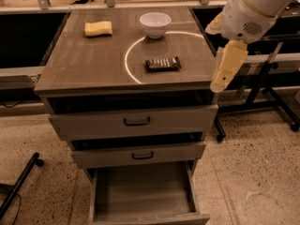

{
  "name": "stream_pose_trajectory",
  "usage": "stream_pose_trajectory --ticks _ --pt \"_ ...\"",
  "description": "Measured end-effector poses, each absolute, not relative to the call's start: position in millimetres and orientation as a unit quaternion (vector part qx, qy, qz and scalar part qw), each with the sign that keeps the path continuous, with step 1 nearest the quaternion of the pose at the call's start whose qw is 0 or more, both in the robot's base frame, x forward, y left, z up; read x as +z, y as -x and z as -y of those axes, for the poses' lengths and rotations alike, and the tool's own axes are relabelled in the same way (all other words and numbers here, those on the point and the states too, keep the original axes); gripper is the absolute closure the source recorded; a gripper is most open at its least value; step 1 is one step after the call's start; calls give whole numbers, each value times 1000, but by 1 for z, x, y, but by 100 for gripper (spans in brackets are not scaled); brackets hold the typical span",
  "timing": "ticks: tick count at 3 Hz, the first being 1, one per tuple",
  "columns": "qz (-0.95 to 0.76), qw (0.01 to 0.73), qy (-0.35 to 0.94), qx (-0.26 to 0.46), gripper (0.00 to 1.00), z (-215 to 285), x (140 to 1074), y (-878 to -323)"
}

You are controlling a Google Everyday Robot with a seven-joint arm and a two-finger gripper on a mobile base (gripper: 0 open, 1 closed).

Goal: Place rxbar chocolate into bottom drawer

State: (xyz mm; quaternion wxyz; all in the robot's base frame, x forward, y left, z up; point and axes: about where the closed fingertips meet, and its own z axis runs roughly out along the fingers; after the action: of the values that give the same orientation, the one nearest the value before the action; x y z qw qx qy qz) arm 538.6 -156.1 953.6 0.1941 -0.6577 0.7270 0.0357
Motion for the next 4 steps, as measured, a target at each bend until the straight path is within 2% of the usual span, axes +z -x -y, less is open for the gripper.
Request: stream_pose_trajectory --ticks 1,3,4 --pt "-731 195 651 60 0 138 935 -568" --pt "-727 210 650 71 0 134 932 -576" --pt "-722 228 647 91 0 124 923 -603"
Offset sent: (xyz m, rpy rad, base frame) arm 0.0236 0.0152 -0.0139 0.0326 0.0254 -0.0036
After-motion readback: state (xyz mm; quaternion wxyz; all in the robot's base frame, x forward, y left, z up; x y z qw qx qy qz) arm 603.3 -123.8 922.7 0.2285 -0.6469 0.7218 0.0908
